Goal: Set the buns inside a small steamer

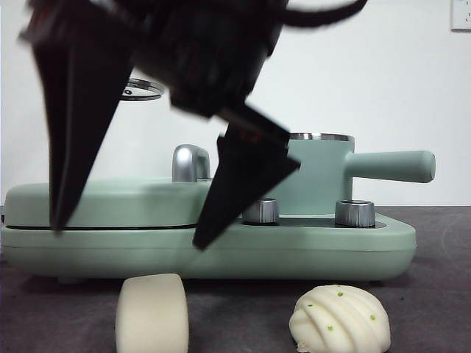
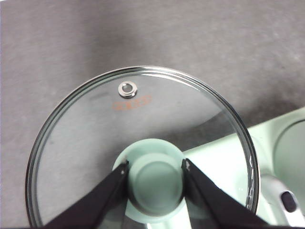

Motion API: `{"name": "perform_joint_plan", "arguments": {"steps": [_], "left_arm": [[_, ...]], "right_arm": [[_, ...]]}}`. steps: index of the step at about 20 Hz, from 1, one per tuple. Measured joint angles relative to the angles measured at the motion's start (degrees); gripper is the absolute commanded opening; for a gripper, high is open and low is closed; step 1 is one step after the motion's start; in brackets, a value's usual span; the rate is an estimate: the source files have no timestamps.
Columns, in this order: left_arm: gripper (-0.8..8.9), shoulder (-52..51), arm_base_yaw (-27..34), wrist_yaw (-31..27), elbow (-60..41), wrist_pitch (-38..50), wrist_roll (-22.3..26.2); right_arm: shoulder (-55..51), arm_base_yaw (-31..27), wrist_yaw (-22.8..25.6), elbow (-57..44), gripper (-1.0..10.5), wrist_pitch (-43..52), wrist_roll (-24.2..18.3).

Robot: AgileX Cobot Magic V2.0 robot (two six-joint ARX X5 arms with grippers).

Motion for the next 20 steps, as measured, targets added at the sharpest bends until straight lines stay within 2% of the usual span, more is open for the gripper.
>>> {"name": "perform_joint_plan", "arguments": {"steps": [4, 9, 13, 16, 20], "left_arm": [[1.19, 0.0, 1.5, 0.0, 0.0, 0.0, -0.2], [1.19, 0.0, 1.8, 0.0, 0.0, 0.0, -0.2], [1.19, 0.0, 2.1, 0.0, 0.0, 0.0, -0.2], [1.19, 0.0, 2.1, 0.0, 0.0, 0.0, -0.3], [1.19, 0.0, 2.1, 0.0, 0.0, 0.0, -0.7]], "right_arm": [[5.0, 0.2, 0.9, 0.0, 4.6, 0.3, 0.8], [7.7, 0.2, 2.4, 0.0, 1.8, 1.2, 0.8], [7.8, 0.2, 3.3, 0.8, 1.7, 0.7, 0.8], [7.8, -1.0, 3.3, 7.8, 1.7, -7.3, -0.1], [7.8, -5.8, 3.2, 23.8, 1.7, -22.7, -4.0]]}}
